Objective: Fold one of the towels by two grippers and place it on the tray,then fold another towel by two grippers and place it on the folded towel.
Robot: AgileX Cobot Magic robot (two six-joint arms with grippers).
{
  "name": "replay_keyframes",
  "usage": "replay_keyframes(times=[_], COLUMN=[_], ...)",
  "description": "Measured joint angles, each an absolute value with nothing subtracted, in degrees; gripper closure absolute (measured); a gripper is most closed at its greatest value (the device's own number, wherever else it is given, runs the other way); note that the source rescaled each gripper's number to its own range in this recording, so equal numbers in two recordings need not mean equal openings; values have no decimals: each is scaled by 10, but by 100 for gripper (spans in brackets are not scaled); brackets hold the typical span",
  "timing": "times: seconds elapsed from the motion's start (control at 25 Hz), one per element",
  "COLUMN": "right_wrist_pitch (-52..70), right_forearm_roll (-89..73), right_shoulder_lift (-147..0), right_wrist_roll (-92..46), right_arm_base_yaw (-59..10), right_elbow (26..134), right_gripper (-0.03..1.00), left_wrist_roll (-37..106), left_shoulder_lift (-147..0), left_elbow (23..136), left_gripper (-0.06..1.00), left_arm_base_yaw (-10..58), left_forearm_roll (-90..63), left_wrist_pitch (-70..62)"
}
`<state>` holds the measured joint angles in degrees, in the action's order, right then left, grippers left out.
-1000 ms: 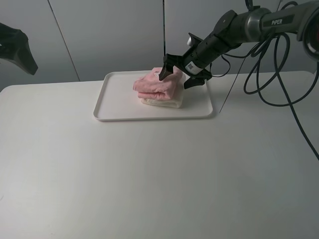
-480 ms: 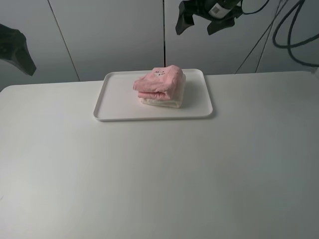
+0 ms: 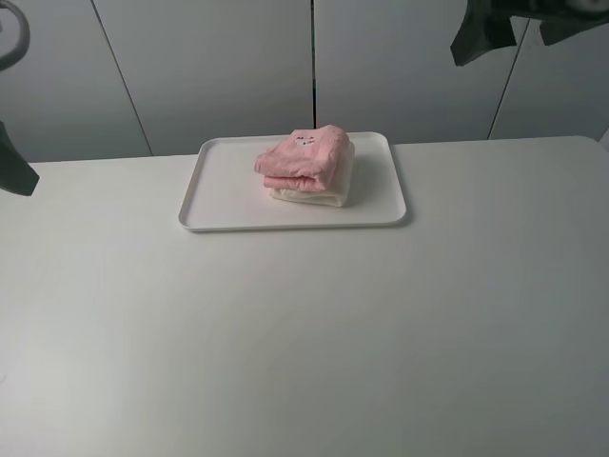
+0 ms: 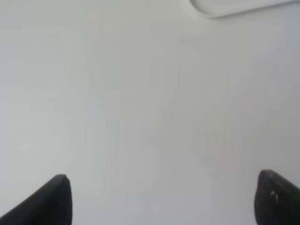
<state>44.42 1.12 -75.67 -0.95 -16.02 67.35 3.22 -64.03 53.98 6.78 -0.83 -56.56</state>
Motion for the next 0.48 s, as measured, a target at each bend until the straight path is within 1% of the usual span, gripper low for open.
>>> replay_keyframes(times=[0.2,0.48], right_wrist_pitch=[481,540], right_forearm_roll=[11,10], right_shoulder_lift=[-580,-354], right_wrist_roll=[-5,-5], right_arm_base_yaw=[-160,-160], right_elbow=[545,428], right_gripper=[-3,-3], left_wrist_roll=[32,32], left_shoulder_lift=[-544,-370], left_elbow=[474,408], left_gripper=[-5,-5], left_arm_base_yaw=[68,68], left_forearm_roll=[-40,-42], left_wrist_pitch=[-577,-586])
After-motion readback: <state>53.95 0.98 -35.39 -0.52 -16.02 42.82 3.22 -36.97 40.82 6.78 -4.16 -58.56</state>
